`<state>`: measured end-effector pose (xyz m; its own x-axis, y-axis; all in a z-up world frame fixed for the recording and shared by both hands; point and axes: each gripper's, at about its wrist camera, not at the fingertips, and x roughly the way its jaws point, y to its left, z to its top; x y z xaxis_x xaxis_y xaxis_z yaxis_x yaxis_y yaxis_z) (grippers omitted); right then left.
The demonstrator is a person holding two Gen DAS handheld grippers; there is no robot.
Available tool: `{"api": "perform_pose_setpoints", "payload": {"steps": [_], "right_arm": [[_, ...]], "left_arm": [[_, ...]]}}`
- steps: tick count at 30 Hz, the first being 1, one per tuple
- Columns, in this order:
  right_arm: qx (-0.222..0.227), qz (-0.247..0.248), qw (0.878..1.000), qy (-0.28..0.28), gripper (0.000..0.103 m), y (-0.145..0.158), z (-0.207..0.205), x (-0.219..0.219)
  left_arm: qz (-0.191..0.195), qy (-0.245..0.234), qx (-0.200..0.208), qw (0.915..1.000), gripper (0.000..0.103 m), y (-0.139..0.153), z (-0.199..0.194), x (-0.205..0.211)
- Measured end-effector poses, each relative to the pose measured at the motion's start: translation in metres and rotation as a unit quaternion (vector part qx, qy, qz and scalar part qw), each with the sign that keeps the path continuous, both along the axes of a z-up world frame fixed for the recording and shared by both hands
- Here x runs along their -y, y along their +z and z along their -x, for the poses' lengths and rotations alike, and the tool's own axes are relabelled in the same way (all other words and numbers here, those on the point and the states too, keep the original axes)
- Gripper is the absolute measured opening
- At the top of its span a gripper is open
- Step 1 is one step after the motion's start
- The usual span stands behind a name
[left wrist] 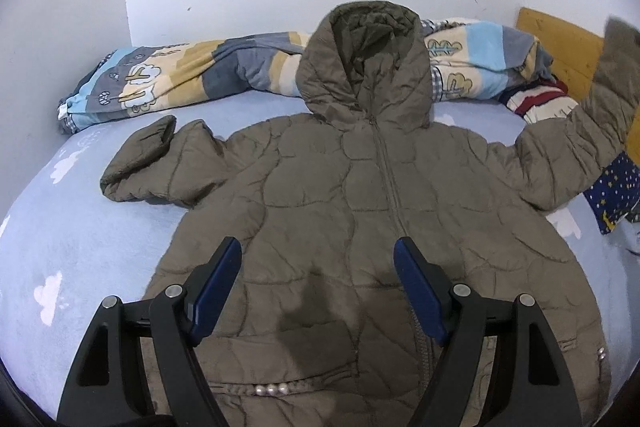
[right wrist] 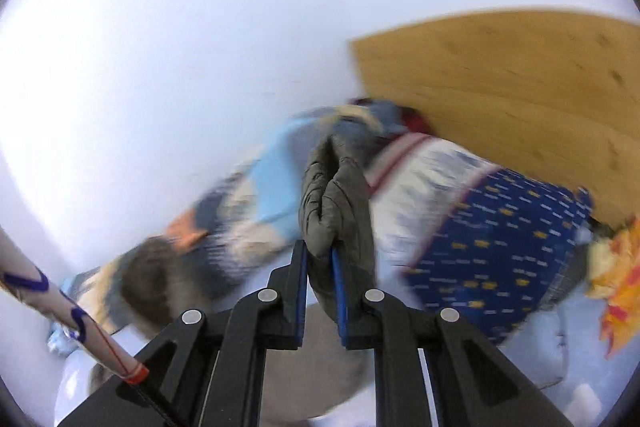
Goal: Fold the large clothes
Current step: 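Grasp the sleeve cuff nearest the right tool and lift it, then lay the held sleeve across the jacket body and open the right tool, then grasp the other sleeve cuff with the left tool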
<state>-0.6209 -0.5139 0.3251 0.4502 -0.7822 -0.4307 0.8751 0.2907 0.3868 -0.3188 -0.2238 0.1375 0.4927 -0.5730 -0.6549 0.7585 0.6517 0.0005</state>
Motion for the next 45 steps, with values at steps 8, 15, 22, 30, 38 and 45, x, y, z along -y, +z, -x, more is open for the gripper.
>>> {"api": "perform_pose_setpoints", "payload": {"steps": [8, 15, 22, 30, 38, 45], "right_arm": [[-0.005, 0.008, 0.989, 0.144, 0.013, 0.027, -0.136, -0.080], [0.001, -0.045, 0.970, 0.240, 0.012, -0.019, -0.237, -0.113], [-0.033, -0.120, 0.948, 0.292, 0.012, -0.105, -0.333, -0.127], [-0.072, -0.184, 0.922, 0.334, 0.013, -0.199, -0.395, -0.142], [-0.075, -0.174, 0.906, 0.378, 0.059, -0.193, -0.379, -0.140], [-0.132, -0.158, 0.946, 0.249, 0.064, -0.192, -0.310, -0.075]], "left_arm": [[0.015, 0.031, -0.019, 0.9992, 0.078, 0.011, -0.025, -0.030], [0.024, 0.062, -0.046, 0.9968, 0.078, 0.010, -0.049, -0.049], [0.017, 0.080, -0.069, 0.9943, 0.078, 0.001, -0.062, -0.055], [0.008, 0.087, -0.082, 0.9928, 0.078, -0.008, -0.071, -0.051], [0.003, 0.089, -0.087, 0.9922, 0.078, -0.013, -0.074, -0.049], [-0.010, 0.083, -0.091, 0.9924, 0.078, -0.020, -0.071, -0.043]]}}
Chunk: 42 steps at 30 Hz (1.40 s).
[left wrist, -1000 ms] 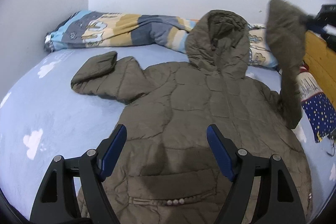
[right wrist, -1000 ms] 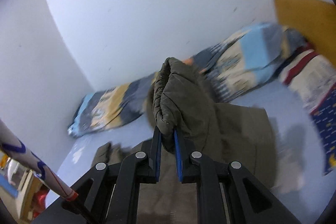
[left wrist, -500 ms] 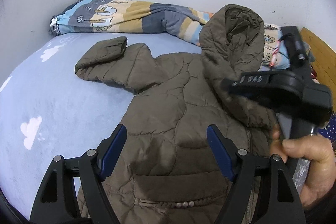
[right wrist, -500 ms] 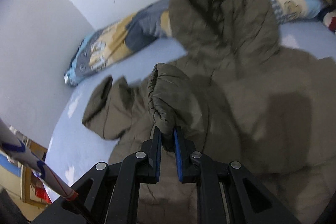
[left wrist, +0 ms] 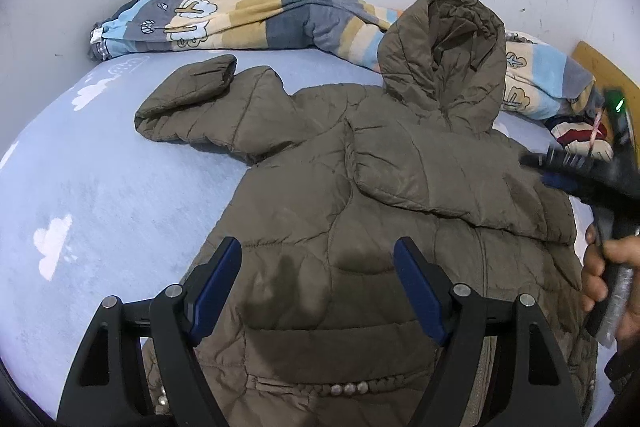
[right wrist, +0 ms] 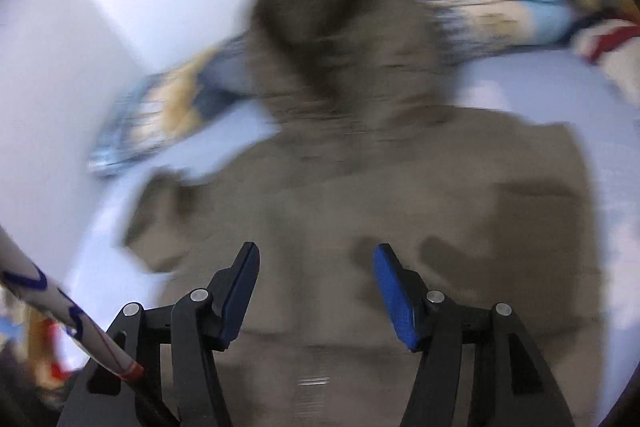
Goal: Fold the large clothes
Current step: 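Grasp the other sleeve cuff with the left tool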
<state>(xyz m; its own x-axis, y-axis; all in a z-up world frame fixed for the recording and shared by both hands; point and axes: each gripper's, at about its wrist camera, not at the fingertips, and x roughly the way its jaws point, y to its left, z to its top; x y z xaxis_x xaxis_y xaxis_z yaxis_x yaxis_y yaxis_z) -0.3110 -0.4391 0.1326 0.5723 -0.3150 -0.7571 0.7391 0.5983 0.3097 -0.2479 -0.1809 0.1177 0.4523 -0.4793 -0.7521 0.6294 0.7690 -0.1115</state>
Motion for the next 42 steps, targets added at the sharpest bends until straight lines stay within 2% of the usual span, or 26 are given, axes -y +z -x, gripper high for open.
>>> {"api": "perform_pose_setpoints", "payload": {"steps": [2, 4, 6, 8, 10, 13, 14, 16, 19, 20, 22, 24, 26, 29, 32, 35, 39, 42], "right_arm": [[-0.084, 0.033, 0.995, -0.042, 0.064, -0.019, 0.012, 0.016], [-0.130, 0.012, 0.990, -0.057, 0.064, -0.046, 0.021, 0.030], [-0.130, -0.023, 0.990, -0.049, 0.065, -0.070, 0.027, 0.038], [-0.128, -0.011, 0.991, -0.037, 0.066, -0.075, 0.027, 0.037], [-0.139, -0.012, 0.989, -0.041, 0.066, -0.065, 0.024, 0.036], [-0.078, 0.014, 0.996, -0.042, 0.067, -0.029, 0.028, 0.021], [-0.068, 0.017, 0.997, -0.033, 0.074, -0.022, 0.027, 0.012], [-0.085, 0.003, 0.996, -0.008, 0.080, -0.025, 0.020, -0.001], [-0.146, -0.043, 0.988, 0.037, 0.080, -0.058, 0.012, -0.022], [-0.170, -0.039, 0.984, 0.038, 0.080, -0.065, 0.014, -0.033], [-0.151, -0.020, 0.988, 0.035, 0.080, -0.053, 0.025, -0.048], [-0.102, -0.017, 0.994, 0.046, 0.080, -0.031, 0.046, -0.071], [-0.071, -0.010, 0.996, 0.052, 0.080, -0.016, 0.072, -0.098], [-0.046, 0.016, 0.997, 0.065, 0.080, -0.010, 0.101, -0.127], [-0.039, 0.046, 0.996, 0.072, 0.080, -0.016, 0.112, -0.130], [-0.030, 0.028, 0.997, 0.063, 0.080, -0.019, 0.107, -0.116], [-0.001, 0.007, 0.998, 0.064, 0.080, -0.012, 0.111, -0.106], [-0.002, 0.023, 0.998, 0.064, 0.080, -0.003, 0.114, -0.108]], "left_arm": [[-0.003, -0.002, 0.001, 1.0000, 0.078, -0.001, 0.001, 0.001], [-0.006, -0.004, 0.002, 1.0000, 0.078, -0.003, 0.001, 0.003], [-0.010, -0.006, 0.001, 0.9999, 0.078, -0.005, 0.000, 0.006], [-0.011, -0.005, -0.002, 0.9999, 0.078, -0.006, -0.001, 0.006], [-0.009, -0.005, -0.003, 0.9999, 0.078, -0.004, -0.002, 0.005], [-0.008, -0.005, 0.001, 1.0000, 0.078, -0.002, -0.001, 0.004], [-0.007, -0.005, 0.000, 1.0000, 0.078, -0.002, -0.001, 0.004], [-0.007, -0.006, -0.001, 1.0000, 0.078, -0.001, -0.001, 0.003], [-0.008, -0.008, 0.002, 0.9999, 0.078, 0.001, 0.000, 0.001], [-0.008, -0.009, 0.004, 0.9999, 0.078, 0.002, -0.001, 0.000], [-0.006, -0.007, 0.010, 0.9999, 0.078, 0.005, -0.003, -0.003], [-0.007, -0.004, 0.015, 0.9998, 0.078, 0.008, -0.010, -0.006], [-0.008, 0.000, 0.019, 0.9998, 0.078, 0.010, -0.019, -0.007], [-0.012, 0.015, 0.031, 0.9993, 0.078, 0.015, -0.041, -0.012], [-0.027, 0.031, 0.055, 0.9976, 0.078, 0.016, -0.065, -0.018], [-0.045, 0.062, 0.068, 0.9947, 0.078, 0.012, -0.099, -0.030], [-0.046, 0.105, 0.082, 0.9901, 0.078, 0.001, -0.152, -0.047], [-0.052, 0.093, 0.092, 0.9901, 0.078, -0.010, -0.186, -0.049]]}}
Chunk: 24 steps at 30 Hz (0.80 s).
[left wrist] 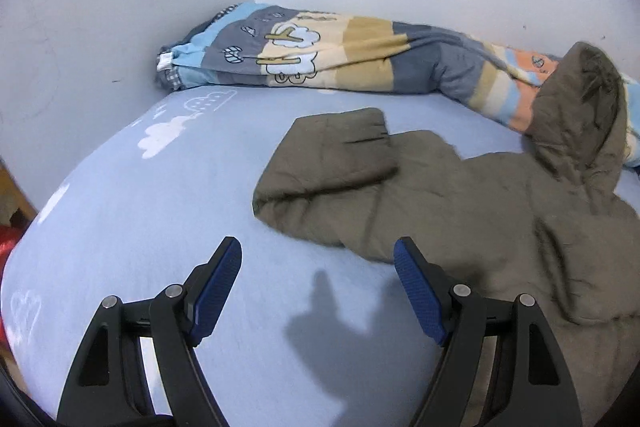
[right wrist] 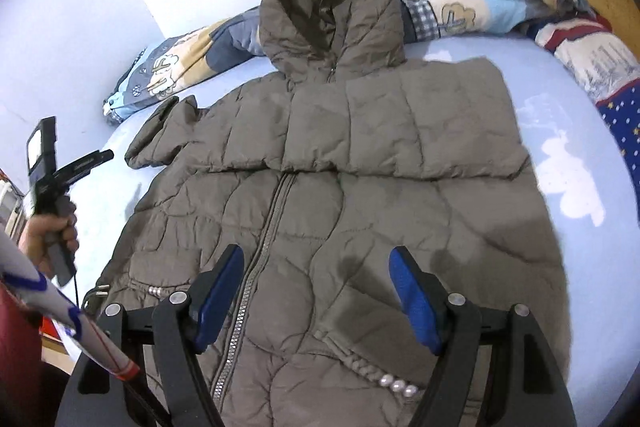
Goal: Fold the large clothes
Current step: 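Grasp the other sleeve cuff with the left tool, then lift the sleeve and fold it across the jacket body, open left tool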
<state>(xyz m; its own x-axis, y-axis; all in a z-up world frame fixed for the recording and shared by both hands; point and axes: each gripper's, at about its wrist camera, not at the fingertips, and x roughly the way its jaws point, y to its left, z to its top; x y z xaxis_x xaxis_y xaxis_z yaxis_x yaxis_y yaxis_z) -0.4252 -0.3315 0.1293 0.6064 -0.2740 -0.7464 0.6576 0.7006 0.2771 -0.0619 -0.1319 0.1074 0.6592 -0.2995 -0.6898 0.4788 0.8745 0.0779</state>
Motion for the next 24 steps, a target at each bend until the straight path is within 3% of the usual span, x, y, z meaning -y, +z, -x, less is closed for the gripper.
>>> {"api": "perform_pose_setpoints", "payload": {"steps": [4, 11, 17, 18, 20, 22, 24], "right_arm": [[0.013, -0.005, 1.000, -0.001, 0.080, 0.007, 0.006, 0.002], [0.013, -0.043, 0.999, -0.012, 0.080, -0.005, 0.010, 0.013], [0.020, -0.113, 0.993, -0.030, 0.080, -0.026, 0.014, 0.029], [0.019, -0.120, 0.992, -0.033, 0.080, -0.029, 0.015, 0.031], [0.018, -0.127, 0.991, -0.037, 0.080, -0.033, 0.015, 0.033], [0.014, -0.124, 0.991, -0.040, 0.080, -0.034, 0.015, 0.033], [0.010, -0.119, 0.992, -0.043, 0.080, -0.033, 0.015, 0.034]], "left_arm": [[-0.028, -0.048, 0.026, 0.9981, 0.078, -0.014, -0.024, 0.015], [-0.109, -0.135, 0.064, 0.9828, 0.077, -0.038, -0.051, 0.064], [-0.157, -0.114, 0.068, 0.9786, 0.076, -0.058, -0.089, 0.093], [-0.161, -0.109, 0.070, 0.9784, 0.073, -0.061, -0.094, 0.097], [-0.164, -0.104, 0.055, 0.9794, 0.037, -0.067, -0.101, 0.102], [-0.159, -0.083, 0.065, 0.9816, 0.027, -0.066, -0.102, 0.101], [-0.125, -0.069, 0.063, 0.9878, 0.022, -0.058, -0.101, 0.093]]}}
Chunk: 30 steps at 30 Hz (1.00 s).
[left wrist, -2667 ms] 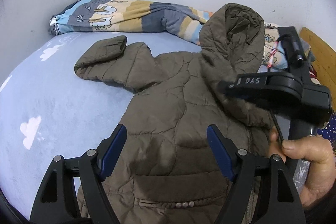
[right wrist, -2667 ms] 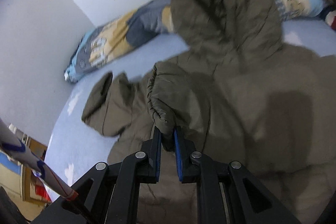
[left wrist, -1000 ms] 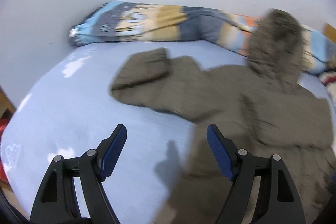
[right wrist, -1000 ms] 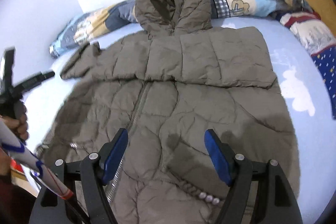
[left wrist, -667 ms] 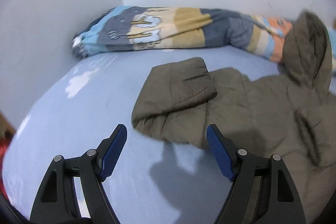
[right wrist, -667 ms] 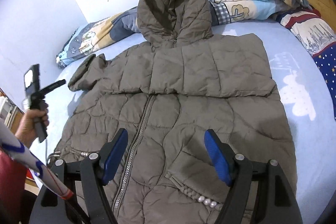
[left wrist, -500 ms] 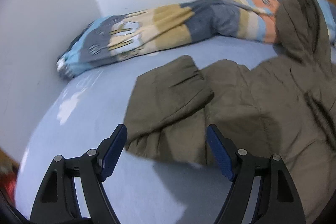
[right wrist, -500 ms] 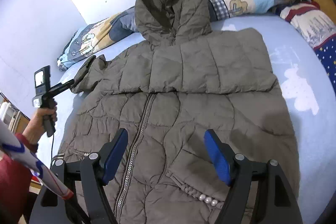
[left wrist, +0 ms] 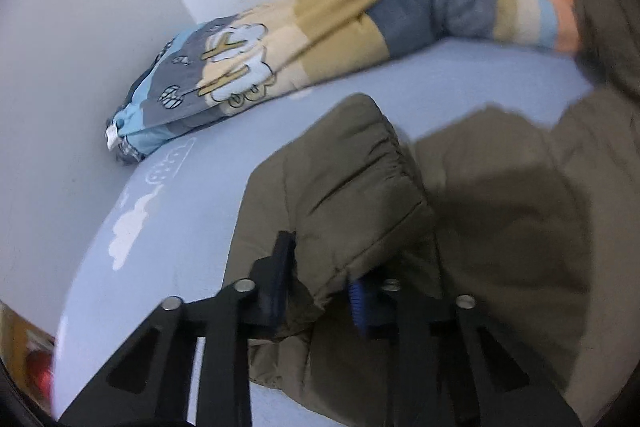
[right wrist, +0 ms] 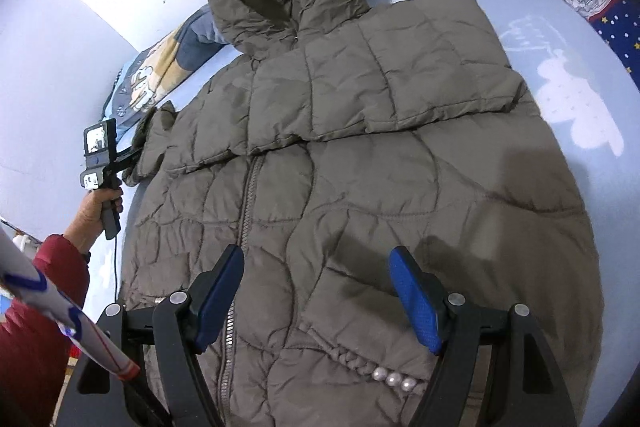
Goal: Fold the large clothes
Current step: 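Lift the sleeve and fold it across the jacket body, open left tool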
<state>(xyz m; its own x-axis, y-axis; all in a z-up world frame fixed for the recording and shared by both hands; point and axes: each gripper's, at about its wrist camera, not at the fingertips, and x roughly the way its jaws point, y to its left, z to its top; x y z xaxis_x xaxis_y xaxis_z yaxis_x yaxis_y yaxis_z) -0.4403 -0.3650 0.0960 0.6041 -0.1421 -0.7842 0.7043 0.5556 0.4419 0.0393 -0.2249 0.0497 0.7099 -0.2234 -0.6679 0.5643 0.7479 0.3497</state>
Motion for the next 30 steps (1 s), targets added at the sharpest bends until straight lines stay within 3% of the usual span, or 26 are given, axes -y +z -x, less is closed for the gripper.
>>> {"api": "perform_pose_setpoints", "payload": {"steps": [4, 9, 17, 23, 30], "right_arm": [[0.006, -0.001, 1.000, -0.005, 0.080, 0.003, 0.004, 0.002], [0.007, 0.027, 1.000, -0.005, 0.080, 0.017, 0.007, 0.000], [0.025, 0.053, 0.998, -0.019, 0.080, 0.037, 0.016, 0.001], [0.040, 0.065, 0.996, -0.036, 0.080, 0.050, 0.028, 0.006], [0.056, 0.091, 0.993, -0.057, 0.080, 0.068, 0.048, 0.010]], "left_arm": [[0.066, 0.013, -0.023, 0.9974, 0.020, 0.027, 0.003, -0.024], [0.117, 0.016, -0.043, 0.9920, 0.020, 0.070, 0.015, -0.048], [0.178, -0.002, -0.033, 0.9835, 0.020, 0.173, 0.054, -0.069], [0.197, -0.042, -0.014, 0.9794, 0.020, 0.239, 0.107, -0.055], [0.223, -0.126, -0.033, 0.9661, 0.020, 0.276, 0.192, -0.002]]}}
